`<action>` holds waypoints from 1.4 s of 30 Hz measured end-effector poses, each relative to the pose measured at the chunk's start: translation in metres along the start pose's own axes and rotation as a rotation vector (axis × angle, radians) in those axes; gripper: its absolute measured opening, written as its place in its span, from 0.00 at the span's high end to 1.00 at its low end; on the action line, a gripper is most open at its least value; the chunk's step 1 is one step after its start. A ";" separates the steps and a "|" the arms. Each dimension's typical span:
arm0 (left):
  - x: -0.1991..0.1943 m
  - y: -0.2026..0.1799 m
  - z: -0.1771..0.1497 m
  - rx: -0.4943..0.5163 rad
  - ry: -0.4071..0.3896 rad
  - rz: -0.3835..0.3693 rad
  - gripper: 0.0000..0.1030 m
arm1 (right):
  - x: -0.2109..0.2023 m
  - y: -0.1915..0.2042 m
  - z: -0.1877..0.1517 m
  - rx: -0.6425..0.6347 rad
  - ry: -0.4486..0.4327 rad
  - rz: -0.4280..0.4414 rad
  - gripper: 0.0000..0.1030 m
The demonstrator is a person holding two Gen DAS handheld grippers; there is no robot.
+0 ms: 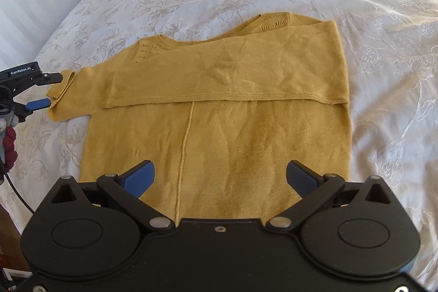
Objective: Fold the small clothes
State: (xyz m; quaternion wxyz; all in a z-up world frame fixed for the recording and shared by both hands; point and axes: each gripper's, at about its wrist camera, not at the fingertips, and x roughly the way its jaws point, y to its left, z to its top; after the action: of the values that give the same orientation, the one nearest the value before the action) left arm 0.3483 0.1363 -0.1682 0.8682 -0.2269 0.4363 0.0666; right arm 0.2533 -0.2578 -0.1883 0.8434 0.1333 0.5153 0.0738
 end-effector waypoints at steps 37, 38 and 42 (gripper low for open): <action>-0.001 0.023 0.106 -0.110 -0.045 -0.280 0.94 | 0.026 0.057 0.019 -0.095 0.017 0.029 0.01; -0.011 0.007 0.107 -0.068 -0.049 -0.313 0.94 | 0.024 0.055 0.018 -0.092 0.014 0.033 0.01; -0.042 -0.052 0.106 0.046 -0.044 -0.438 0.94 | 0.017 0.044 0.011 -0.073 -0.003 0.047 0.01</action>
State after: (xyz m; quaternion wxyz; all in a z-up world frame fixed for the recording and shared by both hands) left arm 0.4163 0.1418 -0.0630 0.8762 -0.2948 0.3591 -0.1284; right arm 0.2710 -0.2129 -0.1844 0.8465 0.1145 0.5076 0.1120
